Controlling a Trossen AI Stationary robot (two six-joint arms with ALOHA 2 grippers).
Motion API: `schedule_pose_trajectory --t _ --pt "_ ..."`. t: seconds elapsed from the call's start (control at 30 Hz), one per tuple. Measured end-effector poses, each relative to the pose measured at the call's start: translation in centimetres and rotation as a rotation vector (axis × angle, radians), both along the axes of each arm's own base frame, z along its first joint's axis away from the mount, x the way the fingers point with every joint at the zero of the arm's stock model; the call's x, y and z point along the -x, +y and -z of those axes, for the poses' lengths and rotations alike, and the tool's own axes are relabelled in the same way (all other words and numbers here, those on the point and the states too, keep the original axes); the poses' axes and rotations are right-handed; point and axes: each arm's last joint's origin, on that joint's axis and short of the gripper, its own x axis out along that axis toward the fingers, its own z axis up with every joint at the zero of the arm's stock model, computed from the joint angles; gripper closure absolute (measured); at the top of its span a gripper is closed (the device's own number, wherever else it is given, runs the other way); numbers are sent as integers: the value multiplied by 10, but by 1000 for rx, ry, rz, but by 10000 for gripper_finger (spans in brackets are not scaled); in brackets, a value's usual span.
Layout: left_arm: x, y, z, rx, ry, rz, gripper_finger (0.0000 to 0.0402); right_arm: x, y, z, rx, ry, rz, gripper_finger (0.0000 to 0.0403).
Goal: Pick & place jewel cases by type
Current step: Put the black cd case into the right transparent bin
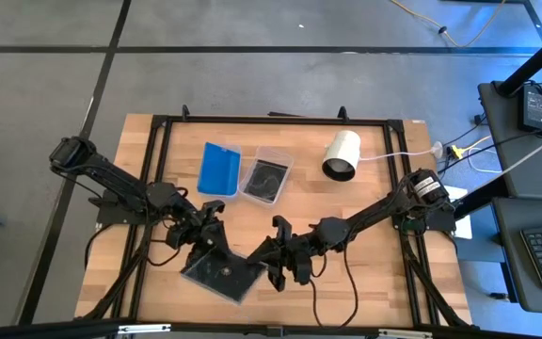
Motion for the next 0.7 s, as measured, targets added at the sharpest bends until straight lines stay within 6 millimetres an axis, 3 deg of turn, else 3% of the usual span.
schedule_pose_trajectory --t 0.4,0.7 --pt "-4 -1 7 59 117 -189 175 -1 -2 1 11 6 107 347" --pt "4 -7 10 -3 195 -409 159 7 14 1 88 -8 243 346"
